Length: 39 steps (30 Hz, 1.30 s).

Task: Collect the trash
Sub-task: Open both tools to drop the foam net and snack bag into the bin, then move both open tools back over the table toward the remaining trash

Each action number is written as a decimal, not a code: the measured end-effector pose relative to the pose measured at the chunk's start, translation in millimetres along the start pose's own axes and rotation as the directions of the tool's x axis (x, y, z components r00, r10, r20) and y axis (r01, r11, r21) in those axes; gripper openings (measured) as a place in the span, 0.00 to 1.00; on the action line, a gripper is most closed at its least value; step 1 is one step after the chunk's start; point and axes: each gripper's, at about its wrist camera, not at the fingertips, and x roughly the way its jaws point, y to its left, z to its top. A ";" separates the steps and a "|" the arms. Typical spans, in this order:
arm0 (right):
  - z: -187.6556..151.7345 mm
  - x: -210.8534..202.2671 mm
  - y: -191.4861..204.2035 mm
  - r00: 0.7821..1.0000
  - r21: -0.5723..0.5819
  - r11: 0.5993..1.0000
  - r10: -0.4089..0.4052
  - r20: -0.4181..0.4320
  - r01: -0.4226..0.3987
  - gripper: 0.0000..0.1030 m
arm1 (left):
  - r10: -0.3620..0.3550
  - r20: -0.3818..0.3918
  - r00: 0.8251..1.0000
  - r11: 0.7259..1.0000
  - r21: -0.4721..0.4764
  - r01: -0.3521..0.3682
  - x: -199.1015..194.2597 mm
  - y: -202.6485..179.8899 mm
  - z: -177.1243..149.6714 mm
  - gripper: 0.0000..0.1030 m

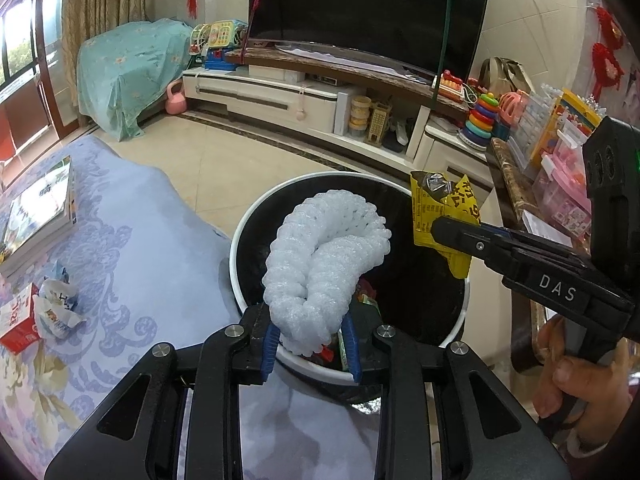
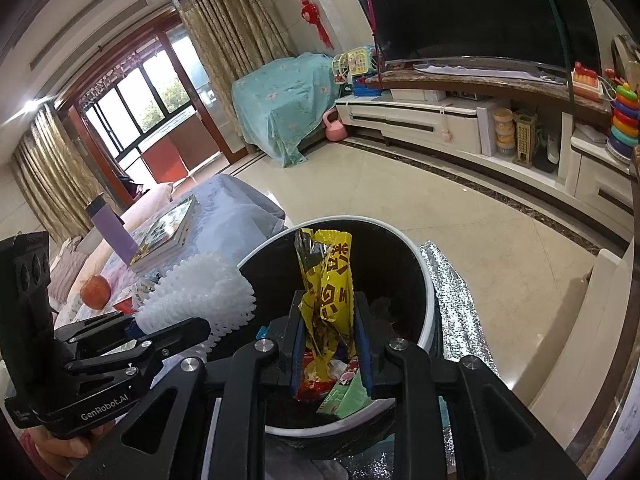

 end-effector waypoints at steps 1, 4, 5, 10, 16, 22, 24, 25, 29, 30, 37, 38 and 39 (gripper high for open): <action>0.3 1.0 -0.8 1.000 0.001 1.000 0.001 -0.004 -0.001 0.29 | 0.000 -0.004 1.000 1.000 -0.002 0.000 1.0 0.1 0.2 0.40; 1.0 2.4 -3.0 1.000 0.006 1.000 0.003 -0.010 -0.003 0.50 | 0.006 -0.002 1.000 1.000 -0.018 -0.006 1.8 4.3 -1.1 0.64; 1.4 2.3 -3.6 1.000 0.008 1.000 0.000 -0.010 0.000 0.59 | 0.004 0.001 1.000 1.000 -0.024 -0.004 1.3 5.7 -2.1 0.65; 1.8 0.4 -5.1 1.000 0.027 1.000 0.006 -0.006 -0.006 0.75 | -0.004 -0.005 1.000 0.999 -0.044 0.004 -1.3 12.1 -10.2 0.68; 0.0 -0.9 0.0 1.000 0.025 1.000 0.007 -0.010 -0.007 0.77 | -0.001 0.013 1.000 0.997 -0.079 0.002 -15.0 23.6 -23.6 0.68; -5.8 -6.7 17.4 0.999 0.014 0.999 0.033 0.001 -0.033 0.85 | 0.024 0.025 0.999 0.990 -0.138 -0.021 -34.1 47.3 -45.1 0.69; -10.0 -6.7 28.3 0.999 0.007 0.999 0.050 -0.001 -0.050 0.89 | 0.037 0.029 0.999 0.986 -0.165 -0.032 -42.2 59.6 -54.1 0.69; -12.9 -5.9 35.6 0.998 0.000 0.998 0.061 -0.004 -0.061 0.89 | 0.045 0.031 0.999 0.982 -0.185 -0.038 -46.9 67.3 -59.6 0.69; -23.9 -0.4 60.3 0.994 -0.023 0.994 0.104 -0.028 -0.105 0.90 | 0.079 0.035 0.996 0.971 -0.231 -0.069 -63.2 92.9 -78.9 0.69; -26.3 1.4 66.3 0.993 -0.030 0.993 0.114 -0.035 -0.115 0.90 | 0.093 0.036 0.995 0.968 -0.239 -0.082 -68.2 100.2 -84.5 0.69; -43.9 16.2 114.1 0.978 -0.094 0.975 0.193 -0.075 -0.199 0.90 | 0.160 0.025 0.987 0.941 -0.307 -0.145 -92.4 149.6 -116.3 0.69; -47.1 18.2 120.7 0.976 -0.101 0.973 0.201 -0.079 -0.209 0.90 | 0.174 0.019 0.985 0.936 -0.315 -0.159 -95.8 157.6 -121.4 0.69; -48.9 20.2 126.0 0.976 -0.105 0.971 0.205 -0.081 -0.212 0.90 | 0.180 0.016 0.984 0.933 -0.321 -0.165 -97.2 162.5 -124.8 0.69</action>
